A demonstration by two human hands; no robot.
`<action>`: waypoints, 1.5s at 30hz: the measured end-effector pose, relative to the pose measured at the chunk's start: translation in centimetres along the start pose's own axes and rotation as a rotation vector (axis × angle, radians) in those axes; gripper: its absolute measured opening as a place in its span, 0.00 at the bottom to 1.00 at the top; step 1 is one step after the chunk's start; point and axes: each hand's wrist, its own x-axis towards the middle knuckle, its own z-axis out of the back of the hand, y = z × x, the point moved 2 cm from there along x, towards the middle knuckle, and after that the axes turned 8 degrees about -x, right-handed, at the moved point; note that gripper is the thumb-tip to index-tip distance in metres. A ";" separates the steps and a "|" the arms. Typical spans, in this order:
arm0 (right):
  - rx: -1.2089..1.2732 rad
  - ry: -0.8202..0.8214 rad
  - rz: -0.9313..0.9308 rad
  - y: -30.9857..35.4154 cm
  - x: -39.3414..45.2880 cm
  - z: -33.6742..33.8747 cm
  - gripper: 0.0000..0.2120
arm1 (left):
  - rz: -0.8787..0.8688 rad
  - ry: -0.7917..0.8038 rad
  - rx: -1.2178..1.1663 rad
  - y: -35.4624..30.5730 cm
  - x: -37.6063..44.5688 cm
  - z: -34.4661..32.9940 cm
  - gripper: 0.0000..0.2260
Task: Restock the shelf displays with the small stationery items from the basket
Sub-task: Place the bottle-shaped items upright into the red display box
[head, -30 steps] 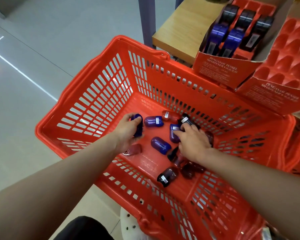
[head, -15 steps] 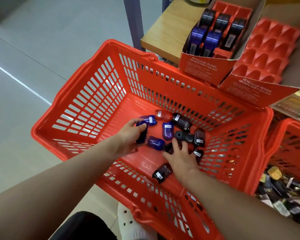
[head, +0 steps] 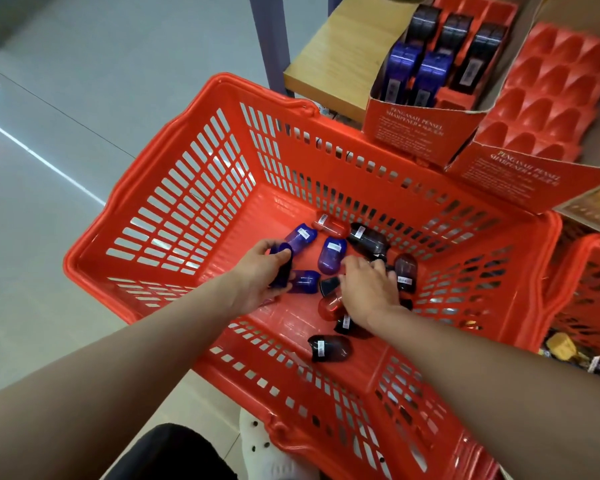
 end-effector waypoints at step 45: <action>-0.153 -0.083 -0.335 -3.0 1.6 0.2 0.23 | -0.110 0.095 -0.104 -1.8 -0.1 1.3 0.24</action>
